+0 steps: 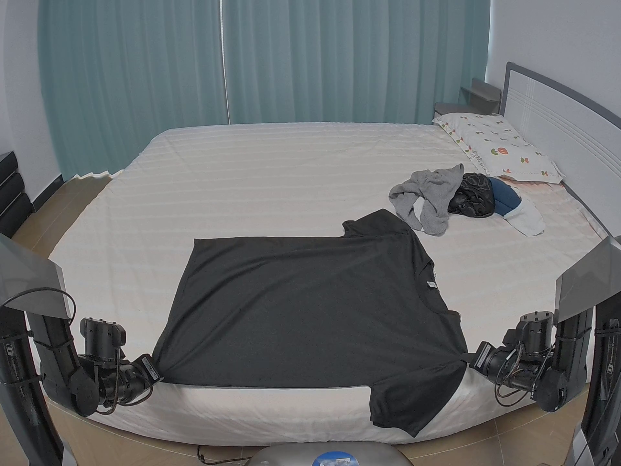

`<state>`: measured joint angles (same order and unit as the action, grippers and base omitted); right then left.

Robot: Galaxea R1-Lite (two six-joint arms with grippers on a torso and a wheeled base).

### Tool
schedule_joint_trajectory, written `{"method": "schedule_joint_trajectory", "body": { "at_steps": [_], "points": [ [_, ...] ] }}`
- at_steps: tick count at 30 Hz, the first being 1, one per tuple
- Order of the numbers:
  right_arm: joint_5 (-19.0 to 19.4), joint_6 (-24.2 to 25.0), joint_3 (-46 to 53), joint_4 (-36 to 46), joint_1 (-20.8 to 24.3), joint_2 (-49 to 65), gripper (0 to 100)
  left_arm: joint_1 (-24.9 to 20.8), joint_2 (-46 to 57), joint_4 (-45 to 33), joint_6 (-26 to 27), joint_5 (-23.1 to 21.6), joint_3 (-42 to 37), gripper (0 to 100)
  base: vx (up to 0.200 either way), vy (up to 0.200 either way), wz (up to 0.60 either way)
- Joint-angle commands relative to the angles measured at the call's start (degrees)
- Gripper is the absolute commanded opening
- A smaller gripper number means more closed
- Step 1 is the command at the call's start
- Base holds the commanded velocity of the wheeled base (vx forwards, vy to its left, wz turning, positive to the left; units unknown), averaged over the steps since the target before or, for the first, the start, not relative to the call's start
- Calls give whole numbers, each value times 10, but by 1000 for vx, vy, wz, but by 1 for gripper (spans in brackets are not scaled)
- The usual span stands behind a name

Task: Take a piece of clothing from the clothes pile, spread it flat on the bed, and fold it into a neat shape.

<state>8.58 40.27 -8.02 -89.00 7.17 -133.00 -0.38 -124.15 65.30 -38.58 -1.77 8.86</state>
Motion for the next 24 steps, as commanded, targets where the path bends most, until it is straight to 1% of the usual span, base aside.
{"method": "schedule_joint_trajectory", "body": {
  "at_steps": [1,8,15,20,21,22,24],
  "points": [
    [-1,-9,11,-6,-12,20,0,-2,7,1,9,1,-17,0,0,0,0],
    [0,-26,9,-6,-19,14,0,-4,7,-4,28,2,-26,0,0,0,0],
    [2,-32,-28,-6,-12,19,0,-1,6,3,22,1,-2,0,0,0,0],
    [6,-37,-84,2,-12,-1,0,-1,12,3,-16,1,22,0,0,0,0],
    [6,-37,-84,2,-12,-1,0,-1,12,3,-16,1,22,0,0,0,0],
    [6,-39,-111,12,-9,-9,0,-1,12,3,-33,1,31,0,0,0,0],
    [7,-39,-137,31,-9,-12,0,-1,8,3,-37,1,34,0,0,0,0]
  ]
}}
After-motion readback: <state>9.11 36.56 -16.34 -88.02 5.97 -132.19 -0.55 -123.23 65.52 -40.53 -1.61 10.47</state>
